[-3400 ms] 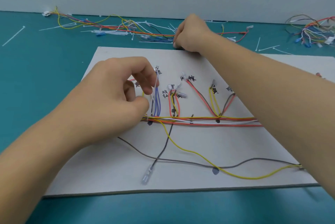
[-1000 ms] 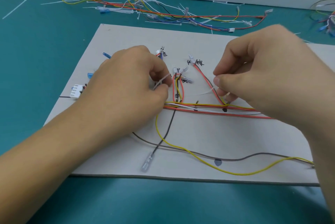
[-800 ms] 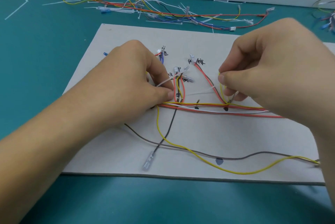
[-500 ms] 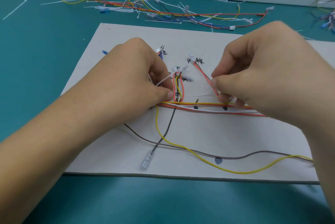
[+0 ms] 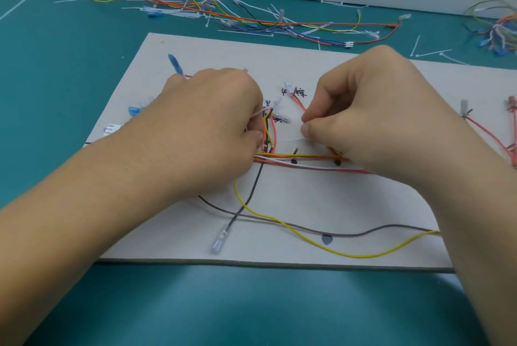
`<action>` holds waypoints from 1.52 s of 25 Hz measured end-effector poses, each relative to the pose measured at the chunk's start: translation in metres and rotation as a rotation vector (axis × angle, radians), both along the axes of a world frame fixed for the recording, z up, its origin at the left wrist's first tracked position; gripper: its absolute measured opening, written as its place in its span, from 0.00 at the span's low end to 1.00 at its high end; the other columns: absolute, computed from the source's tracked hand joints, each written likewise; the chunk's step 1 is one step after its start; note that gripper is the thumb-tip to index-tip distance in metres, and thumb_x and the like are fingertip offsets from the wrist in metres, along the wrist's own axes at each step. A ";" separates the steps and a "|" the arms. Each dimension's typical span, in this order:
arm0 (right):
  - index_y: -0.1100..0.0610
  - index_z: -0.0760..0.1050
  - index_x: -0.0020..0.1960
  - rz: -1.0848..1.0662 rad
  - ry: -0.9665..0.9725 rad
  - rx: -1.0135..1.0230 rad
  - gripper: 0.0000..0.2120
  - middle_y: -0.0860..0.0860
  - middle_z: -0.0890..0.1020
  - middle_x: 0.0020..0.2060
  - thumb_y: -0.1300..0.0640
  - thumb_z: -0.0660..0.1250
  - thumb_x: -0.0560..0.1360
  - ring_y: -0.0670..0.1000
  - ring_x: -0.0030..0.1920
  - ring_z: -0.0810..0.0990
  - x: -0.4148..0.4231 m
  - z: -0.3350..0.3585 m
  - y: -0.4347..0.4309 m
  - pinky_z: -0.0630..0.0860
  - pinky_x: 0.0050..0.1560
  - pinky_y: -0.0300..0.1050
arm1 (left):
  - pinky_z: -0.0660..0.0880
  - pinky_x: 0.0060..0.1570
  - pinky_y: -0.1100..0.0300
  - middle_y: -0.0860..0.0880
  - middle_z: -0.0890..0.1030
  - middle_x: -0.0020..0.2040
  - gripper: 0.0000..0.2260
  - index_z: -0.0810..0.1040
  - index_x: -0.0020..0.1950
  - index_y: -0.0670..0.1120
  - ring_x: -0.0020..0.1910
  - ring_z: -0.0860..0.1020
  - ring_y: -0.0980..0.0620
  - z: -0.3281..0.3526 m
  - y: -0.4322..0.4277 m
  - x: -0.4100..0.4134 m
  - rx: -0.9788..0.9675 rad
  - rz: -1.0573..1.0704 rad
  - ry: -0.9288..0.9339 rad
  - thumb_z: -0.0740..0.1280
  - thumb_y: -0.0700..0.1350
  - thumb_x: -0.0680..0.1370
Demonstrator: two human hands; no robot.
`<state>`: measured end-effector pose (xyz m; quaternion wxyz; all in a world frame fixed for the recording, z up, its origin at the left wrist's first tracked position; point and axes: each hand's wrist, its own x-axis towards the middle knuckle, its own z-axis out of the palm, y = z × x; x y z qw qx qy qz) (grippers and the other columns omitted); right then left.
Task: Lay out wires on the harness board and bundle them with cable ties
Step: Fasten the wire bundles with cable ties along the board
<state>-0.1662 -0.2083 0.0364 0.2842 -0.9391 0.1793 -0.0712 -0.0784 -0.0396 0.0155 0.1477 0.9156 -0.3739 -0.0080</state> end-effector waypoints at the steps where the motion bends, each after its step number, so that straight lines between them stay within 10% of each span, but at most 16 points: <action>1: 0.50 0.83 0.34 0.002 0.000 -0.001 0.07 0.43 0.82 0.26 0.61 0.74 0.68 0.42 0.25 0.77 0.001 -0.001 -0.001 0.71 0.22 0.32 | 0.68 0.50 0.49 0.54 0.73 0.43 0.05 0.77 0.43 0.52 0.49 0.73 0.45 0.000 -0.001 -0.002 0.047 0.008 -0.009 0.66 0.50 0.78; 9: 0.50 0.83 0.35 0.150 0.017 0.040 0.08 0.37 0.81 0.27 0.59 0.78 0.69 0.39 0.26 0.78 0.002 -0.004 -0.004 0.68 0.25 0.27 | 0.51 0.46 0.54 0.53 0.73 0.48 0.04 0.72 0.47 0.54 0.54 0.66 0.47 0.006 0.004 -0.011 0.013 0.043 -0.099 0.60 0.49 0.81; 14: 0.50 0.83 0.35 0.160 0.002 0.055 0.08 0.38 0.81 0.27 0.60 0.78 0.70 0.39 0.26 0.78 0.003 -0.005 -0.005 0.68 0.25 0.28 | 0.64 0.51 0.53 0.56 0.78 0.38 0.05 0.76 0.44 0.53 0.43 0.75 0.53 0.003 0.008 -0.003 -0.178 -0.002 0.028 0.67 0.46 0.80; 21: 0.49 0.85 0.37 0.171 0.005 0.106 0.07 0.42 0.84 0.30 0.60 0.78 0.69 0.41 0.29 0.82 0.004 -0.007 -0.004 0.73 0.28 0.31 | 0.73 0.30 0.69 0.56 0.84 0.33 0.03 0.86 0.41 0.54 0.28 0.78 0.59 0.001 0.016 0.013 -0.330 -0.120 0.368 0.75 0.46 0.74; 28: 0.51 0.86 0.39 0.191 0.027 0.176 0.07 0.45 0.84 0.29 0.63 0.77 0.69 0.43 0.29 0.81 0.003 -0.006 -0.004 0.76 0.29 0.36 | 0.78 0.42 0.53 0.52 0.84 0.41 0.03 0.88 0.44 0.59 0.38 0.80 0.50 -0.004 0.020 0.017 -0.408 -0.200 0.412 0.76 0.50 0.74; 38: 0.54 0.83 0.39 0.185 -0.023 0.313 0.10 0.50 0.85 0.31 0.67 0.79 0.67 0.48 0.31 0.82 0.003 -0.007 -0.005 0.79 0.35 0.45 | 0.81 0.35 0.60 0.53 0.86 0.35 0.06 0.85 0.44 0.50 0.33 0.83 0.57 -0.009 0.014 0.015 -0.511 -0.171 0.498 0.79 0.40 0.73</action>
